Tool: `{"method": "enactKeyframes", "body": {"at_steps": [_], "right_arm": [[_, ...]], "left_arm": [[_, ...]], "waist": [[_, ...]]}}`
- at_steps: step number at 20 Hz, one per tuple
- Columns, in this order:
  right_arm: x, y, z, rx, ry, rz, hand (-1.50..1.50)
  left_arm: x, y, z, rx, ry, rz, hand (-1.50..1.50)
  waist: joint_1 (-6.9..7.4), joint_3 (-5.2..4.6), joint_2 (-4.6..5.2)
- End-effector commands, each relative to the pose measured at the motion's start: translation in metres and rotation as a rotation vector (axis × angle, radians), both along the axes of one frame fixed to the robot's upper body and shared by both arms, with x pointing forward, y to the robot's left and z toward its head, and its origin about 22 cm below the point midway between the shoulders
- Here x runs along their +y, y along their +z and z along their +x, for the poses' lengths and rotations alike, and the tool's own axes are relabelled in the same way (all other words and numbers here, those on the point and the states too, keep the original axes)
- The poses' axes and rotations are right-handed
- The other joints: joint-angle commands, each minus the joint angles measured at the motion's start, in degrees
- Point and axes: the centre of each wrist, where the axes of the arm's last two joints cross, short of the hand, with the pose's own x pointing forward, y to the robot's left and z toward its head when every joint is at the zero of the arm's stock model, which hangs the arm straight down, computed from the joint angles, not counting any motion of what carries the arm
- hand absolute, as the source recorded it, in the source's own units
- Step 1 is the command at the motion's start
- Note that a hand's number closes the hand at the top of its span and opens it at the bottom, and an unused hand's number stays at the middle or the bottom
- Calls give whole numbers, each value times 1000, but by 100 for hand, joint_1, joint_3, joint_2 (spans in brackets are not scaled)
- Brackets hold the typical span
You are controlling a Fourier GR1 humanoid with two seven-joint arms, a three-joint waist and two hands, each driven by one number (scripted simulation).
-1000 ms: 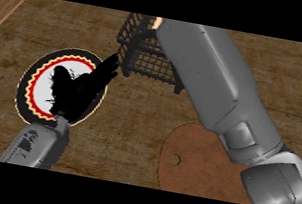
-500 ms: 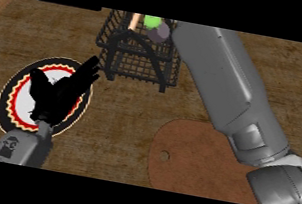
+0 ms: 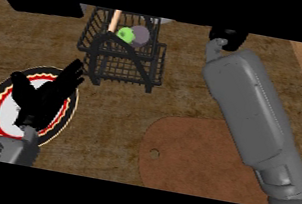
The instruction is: Pick the eggplant from the cutting board and place it in the tiered basket
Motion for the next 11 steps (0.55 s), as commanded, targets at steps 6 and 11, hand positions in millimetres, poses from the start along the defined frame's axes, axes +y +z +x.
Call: {"method": "enactKeyframes", "body": {"at_steps": [6,11], "right_arm": [[-93,10,-66,47,57,-39,-150],[-132,25,-130,5,90,-43,-150]], "left_arm": [[7,-9,-19,1,37,-3,0],[14,4,-13,5,44,7,0]], "waist": [[-214,4,-49],[-277,4,-39]]}}
